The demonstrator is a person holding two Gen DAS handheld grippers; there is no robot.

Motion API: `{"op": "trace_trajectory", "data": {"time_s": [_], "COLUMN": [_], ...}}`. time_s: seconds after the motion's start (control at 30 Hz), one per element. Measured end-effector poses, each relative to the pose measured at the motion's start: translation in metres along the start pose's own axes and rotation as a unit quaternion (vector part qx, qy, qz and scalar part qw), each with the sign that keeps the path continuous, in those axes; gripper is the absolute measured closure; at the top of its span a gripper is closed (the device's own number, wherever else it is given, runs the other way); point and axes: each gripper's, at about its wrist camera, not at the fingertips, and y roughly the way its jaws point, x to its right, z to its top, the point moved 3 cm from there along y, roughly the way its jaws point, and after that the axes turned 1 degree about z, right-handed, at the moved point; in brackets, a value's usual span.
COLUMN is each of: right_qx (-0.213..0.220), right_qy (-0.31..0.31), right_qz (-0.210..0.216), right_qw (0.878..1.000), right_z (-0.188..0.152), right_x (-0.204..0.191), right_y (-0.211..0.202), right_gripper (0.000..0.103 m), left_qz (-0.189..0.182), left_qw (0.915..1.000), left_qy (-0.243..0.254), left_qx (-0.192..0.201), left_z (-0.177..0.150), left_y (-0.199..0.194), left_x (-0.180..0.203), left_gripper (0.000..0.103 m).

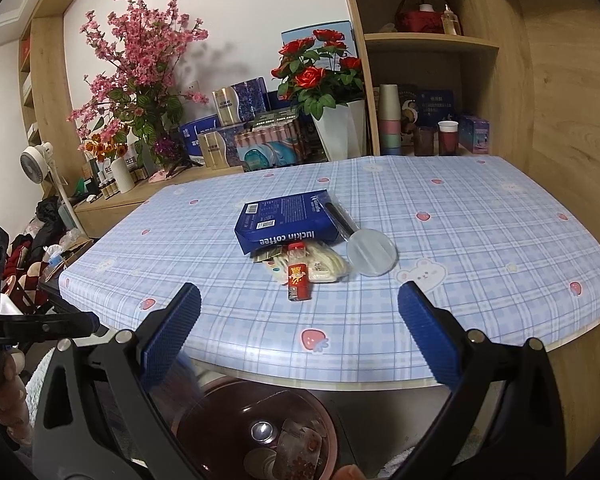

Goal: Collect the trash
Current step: 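Lower the blue packet over the bin and open the left tool, then reach the left tool to the blue luckin coffee box and grasp it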

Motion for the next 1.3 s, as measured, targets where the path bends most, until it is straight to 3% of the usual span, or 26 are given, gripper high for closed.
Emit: {"op": "trace_trajectory", "data": {"time_s": [0.17, 0.4, 0.57, 0.83, 1.0, 1.3], "right_qx": [0.001, -0.007, -0.015, -0.015, -0.019, -0.026], "right_qy": [0.001, 0.001, 0.006, 0.029, 0.044, 0.069], "right_qz": [-0.005, -0.011, -0.021, -0.030, -0.031, -0.032], "right_qw": [1.000, 1.000, 1.000, 0.999, 0.998, 0.997], "right_z": [-0.001, -0.001, 0.001, 0.009, 0.014, 0.019], "right_x": [0.002, 0.008, 0.019, 0.042, 0.059, 0.082], "right_y": [0.000, 0.005, 0.014, 0.026, 0.041, 0.068], "right_gripper": [0.006, 0.006, 0.006, 0.006, 0.006, 0.006], "left_qz": [0.012, 0.036, 0.075, 0.092, 0.123, 0.184], "left_qw": [0.9999, 0.9991, 0.9967, 0.9903, 0.9794, 0.9429], "left_qy": [-0.006, -0.019, 0.031, 0.104, 0.159, 0.267], "left_qx": [0.004, 0.007, 0.010, -0.005, -0.022, -0.077], "left_z": [-0.001, 0.007, 0.028, 0.062, 0.085, 0.119], "left_y": [-0.001, -0.001, 0.009, 0.055, 0.103, 0.203], "left_x": [-0.005, -0.018, -0.016, 0.002, 0.008, 0.006], "left_gripper": [0.045, 0.044, 0.044, 0.044, 0.044, 0.046]}}
